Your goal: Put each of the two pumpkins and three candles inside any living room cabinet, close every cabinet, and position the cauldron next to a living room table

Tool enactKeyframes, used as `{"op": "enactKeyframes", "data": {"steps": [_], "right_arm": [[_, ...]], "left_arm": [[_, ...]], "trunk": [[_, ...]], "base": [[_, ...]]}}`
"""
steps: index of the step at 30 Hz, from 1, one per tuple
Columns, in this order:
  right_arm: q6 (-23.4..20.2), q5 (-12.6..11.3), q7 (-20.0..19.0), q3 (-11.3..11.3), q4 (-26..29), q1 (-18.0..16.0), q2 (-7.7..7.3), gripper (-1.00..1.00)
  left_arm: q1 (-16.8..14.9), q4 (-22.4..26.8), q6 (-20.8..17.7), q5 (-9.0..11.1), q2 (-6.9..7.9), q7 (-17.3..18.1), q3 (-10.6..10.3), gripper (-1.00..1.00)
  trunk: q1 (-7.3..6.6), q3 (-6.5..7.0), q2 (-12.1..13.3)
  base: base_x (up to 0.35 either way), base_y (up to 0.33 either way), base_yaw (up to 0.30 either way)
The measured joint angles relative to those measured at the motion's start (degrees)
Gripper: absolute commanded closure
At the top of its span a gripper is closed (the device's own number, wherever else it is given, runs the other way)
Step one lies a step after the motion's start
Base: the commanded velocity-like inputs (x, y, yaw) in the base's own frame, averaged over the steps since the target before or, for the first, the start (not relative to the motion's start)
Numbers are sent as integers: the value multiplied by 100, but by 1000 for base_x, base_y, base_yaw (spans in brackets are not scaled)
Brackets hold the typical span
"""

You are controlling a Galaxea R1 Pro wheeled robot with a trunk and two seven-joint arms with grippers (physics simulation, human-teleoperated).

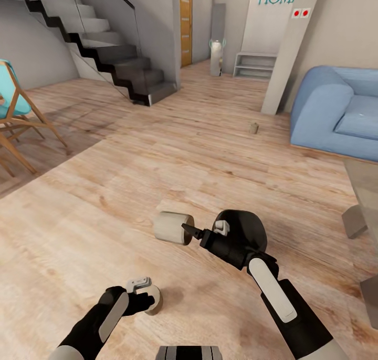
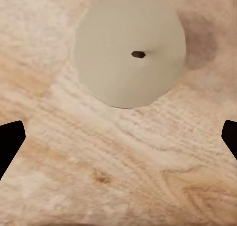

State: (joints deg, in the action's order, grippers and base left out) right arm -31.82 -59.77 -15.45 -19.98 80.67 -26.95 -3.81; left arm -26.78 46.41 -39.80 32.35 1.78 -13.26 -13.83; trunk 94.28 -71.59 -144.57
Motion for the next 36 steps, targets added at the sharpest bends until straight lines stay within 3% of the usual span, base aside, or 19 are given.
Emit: {"op": "enactKeyframes", "data": {"steps": [17, 33, 36], "right_arm": [[1, 5, 0, 3, 0, 0, -11, 100], [0, 0, 0, 6, 0, 0, -17, 100], [1, 10, 1, 6, -1, 0, -15, 100]], "left_arm": [[0, 0, 0, -17, -1, 0, -6, -100], [0, 0, 3, -25, -1, 0, -6, -100], [0, 0, 58, -26, -1, 0, 1, -100]], "trunk": [[-1, 0, 0], [1, 0, 0], [9, -66, -4]], "base": [[156, 0, 0], [44, 0, 0], [0, 0, 0]]}}
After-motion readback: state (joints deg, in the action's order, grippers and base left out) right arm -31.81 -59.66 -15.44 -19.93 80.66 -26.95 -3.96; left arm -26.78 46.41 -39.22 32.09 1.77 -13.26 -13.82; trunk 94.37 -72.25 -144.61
